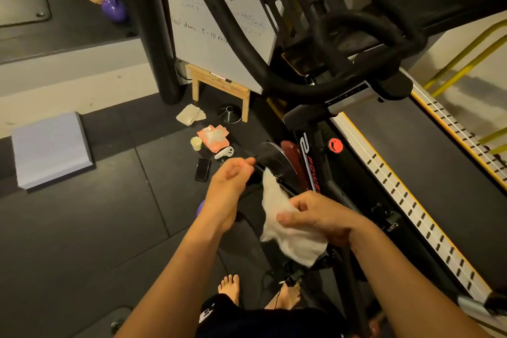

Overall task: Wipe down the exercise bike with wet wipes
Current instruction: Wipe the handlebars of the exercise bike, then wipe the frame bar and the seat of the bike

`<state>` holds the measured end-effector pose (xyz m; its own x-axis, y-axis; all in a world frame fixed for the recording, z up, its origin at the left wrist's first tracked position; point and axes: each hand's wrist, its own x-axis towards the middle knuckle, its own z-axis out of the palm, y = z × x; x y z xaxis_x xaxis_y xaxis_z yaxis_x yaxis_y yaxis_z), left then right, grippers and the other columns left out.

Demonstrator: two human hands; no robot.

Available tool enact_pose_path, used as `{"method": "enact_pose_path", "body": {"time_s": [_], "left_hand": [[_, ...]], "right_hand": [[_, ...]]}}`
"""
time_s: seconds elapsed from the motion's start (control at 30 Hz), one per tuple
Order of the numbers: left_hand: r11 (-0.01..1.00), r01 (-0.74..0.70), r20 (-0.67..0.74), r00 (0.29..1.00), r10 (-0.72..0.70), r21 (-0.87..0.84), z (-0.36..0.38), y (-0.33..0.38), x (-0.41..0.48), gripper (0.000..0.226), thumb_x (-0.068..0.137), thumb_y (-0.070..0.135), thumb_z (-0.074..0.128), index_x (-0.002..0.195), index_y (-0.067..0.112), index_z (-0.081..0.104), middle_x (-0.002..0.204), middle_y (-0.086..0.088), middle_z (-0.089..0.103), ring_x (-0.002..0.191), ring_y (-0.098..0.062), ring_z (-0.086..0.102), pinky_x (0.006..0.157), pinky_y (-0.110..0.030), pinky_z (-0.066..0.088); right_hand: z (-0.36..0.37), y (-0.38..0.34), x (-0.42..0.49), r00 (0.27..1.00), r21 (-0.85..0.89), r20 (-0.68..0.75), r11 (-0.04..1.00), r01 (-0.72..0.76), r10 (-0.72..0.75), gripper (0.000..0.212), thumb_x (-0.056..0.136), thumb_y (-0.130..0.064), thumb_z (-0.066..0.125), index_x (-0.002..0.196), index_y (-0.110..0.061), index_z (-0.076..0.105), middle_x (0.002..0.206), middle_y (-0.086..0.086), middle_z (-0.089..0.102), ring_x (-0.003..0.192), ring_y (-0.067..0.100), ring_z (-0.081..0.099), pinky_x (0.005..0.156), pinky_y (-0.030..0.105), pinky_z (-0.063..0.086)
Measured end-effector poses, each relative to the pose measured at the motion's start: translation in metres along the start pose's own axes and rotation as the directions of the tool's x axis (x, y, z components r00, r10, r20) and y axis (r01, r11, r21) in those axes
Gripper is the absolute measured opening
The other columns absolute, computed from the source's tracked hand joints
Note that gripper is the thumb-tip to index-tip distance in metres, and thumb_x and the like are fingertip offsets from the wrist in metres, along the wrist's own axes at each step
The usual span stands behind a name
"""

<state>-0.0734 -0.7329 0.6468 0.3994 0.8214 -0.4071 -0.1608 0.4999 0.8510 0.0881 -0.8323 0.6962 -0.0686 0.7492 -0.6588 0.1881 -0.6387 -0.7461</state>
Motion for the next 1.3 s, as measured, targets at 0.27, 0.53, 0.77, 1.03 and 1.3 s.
{"method": "enact_pose_path", "body": {"time_s": [0.27, 0.53, 0.77, 1.03, 1.3], "left_hand": [[0.904, 0.379, 0.456, 0.781, -0.427, 0.198, 0.008, -0.024, -0.020, 0.052, 0.091, 0.052, 0.051, 0.112, 0.007, 0.067, 0.107, -0.014, 0.069, 0.096, -0.024, 0.066, 0.089, -0.037, 0.051], [0.939, 0.339, 0.471, 0.839, -0.272, -0.060, 0.007, -0.017, -0.018, 0.015, 0.087, 0.017, 0.066, 0.075, 0.015, 0.058, 0.099, -0.013, 0.067, 0.090, -0.024, 0.067, 0.068, -0.030, 0.058], [0.965, 0.234, 0.493, 0.829, -0.264, 0.122, 0.013, -0.021, -0.016, 0.023, 0.078, -0.001, 0.071, 0.079, 0.015, 0.054, 0.098, -0.014, 0.064, 0.093, -0.031, 0.067, 0.064, -0.033, 0.059], [0.898, 0.055, 0.604, 0.722, -0.338, 0.437, 0.049, -0.004, -0.026, 0.037, 0.073, 0.023, 0.077, 0.108, 0.014, 0.071, 0.108, -0.010, 0.073, 0.103, -0.027, 0.069, 0.094, -0.042, 0.054], [0.905, -0.052, 0.438, 0.886, -0.153, 0.421, 0.040, -0.013, -0.022, 0.050, 0.066, 0.023, 0.083, 0.110, 0.023, 0.060, 0.108, -0.006, 0.067, 0.102, -0.024, 0.066, 0.091, -0.049, 0.056]], "right_hand": [[-0.006, 0.008, -0.015, 0.994, 0.320, -0.102, 0.948, -0.001, 0.036, 0.022, 0.096, -0.023, 0.056, 0.106, -0.015, 0.073, 0.107, 0.012, 0.072, 0.098, 0.024, 0.069, 0.086, 0.037, 0.055], [-0.027, 0.027, -0.048, 0.996, 0.218, -0.060, 0.975, -0.049, 0.063, 0.035, 0.081, -0.017, 0.070, 0.111, 0.002, 0.066, 0.105, 0.019, 0.070, 0.088, 0.027, 0.068, 0.075, 0.035, 0.057], [-0.041, 0.036, -0.049, 0.893, 0.673, -0.441, 0.693, 0.260, 0.093, 0.019, 0.095, -0.017, 0.057, 0.110, -0.008, 0.064, 0.104, 0.013, 0.068, 0.100, 0.027, 0.066, 0.094, 0.048, 0.052], [-0.033, 0.030, -0.039, 0.843, 0.519, -0.537, 0.801, 0.298, 0.035, 0.030, 0.090, -0.034, 0.062, 0.116, -0.020, 0.064, 0.119, 0.016, 0.065, 0.106, 0.031, 0.066, 0.093, 0.054, 0.052], [0.015, 0.044, -0.028, 0.955, 0.702, -0.266, 0.705, 0.098, 0.132, 0.040, 0.093, -0.042, 0.052, 0.110, -0.013, 0.072, 0.112, 0.016, 0.069, 0.104, 0.029, 0.066, 0.094, 0.045, 0.051]]}}
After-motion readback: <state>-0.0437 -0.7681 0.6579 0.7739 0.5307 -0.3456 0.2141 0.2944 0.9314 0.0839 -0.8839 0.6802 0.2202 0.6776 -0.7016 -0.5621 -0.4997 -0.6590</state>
